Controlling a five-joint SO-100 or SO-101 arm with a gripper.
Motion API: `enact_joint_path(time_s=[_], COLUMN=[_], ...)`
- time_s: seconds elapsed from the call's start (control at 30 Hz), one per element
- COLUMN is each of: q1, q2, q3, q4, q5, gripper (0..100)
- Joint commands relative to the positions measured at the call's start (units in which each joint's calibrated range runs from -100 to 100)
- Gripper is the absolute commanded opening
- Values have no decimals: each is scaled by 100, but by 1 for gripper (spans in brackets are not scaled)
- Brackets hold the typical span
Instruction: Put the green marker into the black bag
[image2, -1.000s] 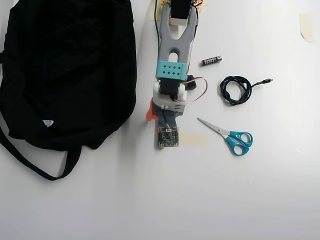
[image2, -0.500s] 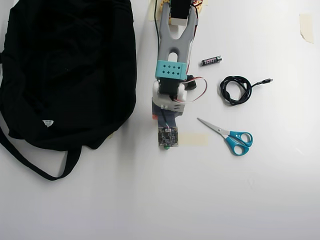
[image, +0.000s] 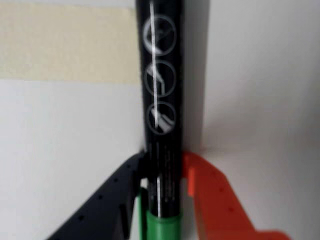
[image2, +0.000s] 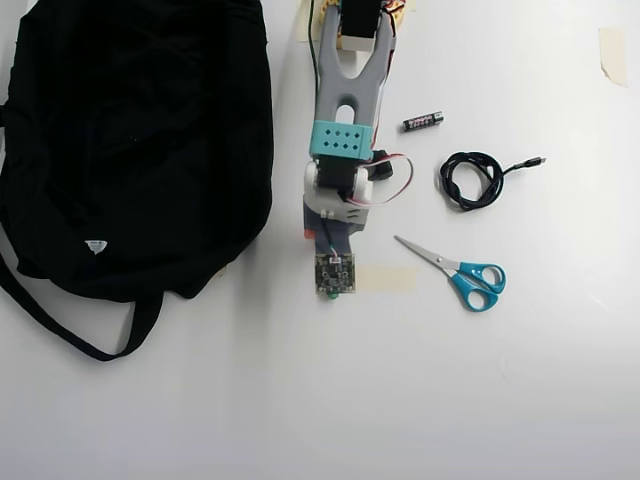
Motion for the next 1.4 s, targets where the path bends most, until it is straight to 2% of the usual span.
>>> enact_joint_path(time_s=[0.0,1.37], q1=[121,98], q2=[-47,-180], q3=[-191,-407], q4=[-19,111], q5=[-12,-1], gripper=[2,2])
